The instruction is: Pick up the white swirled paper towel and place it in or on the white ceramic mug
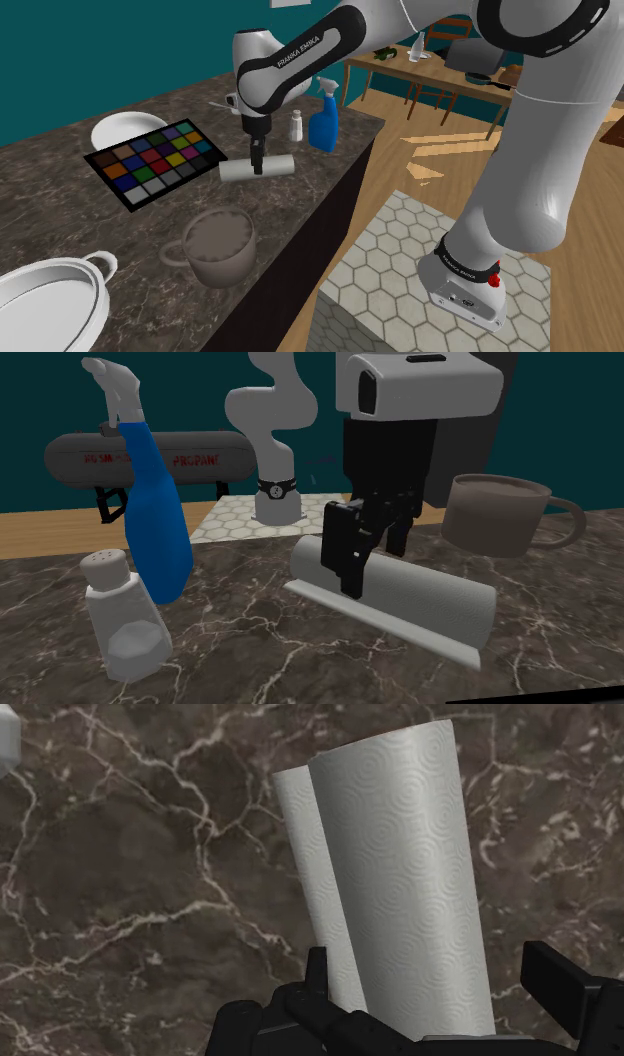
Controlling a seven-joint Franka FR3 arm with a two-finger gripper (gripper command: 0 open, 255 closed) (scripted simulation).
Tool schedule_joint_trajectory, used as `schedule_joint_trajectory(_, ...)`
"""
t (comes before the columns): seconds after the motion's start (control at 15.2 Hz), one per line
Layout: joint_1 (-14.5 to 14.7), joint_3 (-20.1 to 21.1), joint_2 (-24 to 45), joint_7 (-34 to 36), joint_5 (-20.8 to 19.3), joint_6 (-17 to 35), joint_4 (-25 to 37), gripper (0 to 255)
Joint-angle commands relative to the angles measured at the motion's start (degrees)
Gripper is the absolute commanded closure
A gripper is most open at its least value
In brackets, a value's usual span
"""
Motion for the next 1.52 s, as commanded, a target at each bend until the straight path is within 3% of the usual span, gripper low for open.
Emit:
schedule_joint_trajectory(0.0, 0.00, 0.00, 0.01, 0.00, 0.00, 0.01, 0.00, 0)
schedule_joint_trajectory(0.07, 0.00, 0.00, 0.01, 0.00, 0.00, 0.01, 0.00, 0)
schedule_joint_trajectory(0.13, 0.00, 0.00, 0.01, 0.00, 0.00, 0.01, 0.00, 255)
schedule_joint_trajectory(0.73, 0.00, 0.00, 0.01, 0.00, 0.00, 0.01, 0.00, 255)
schedule_joint_trajectory(1.45, -0.10, 0.02, -4.00, 0.26, 0.07, -7.58, 3.60, 255)
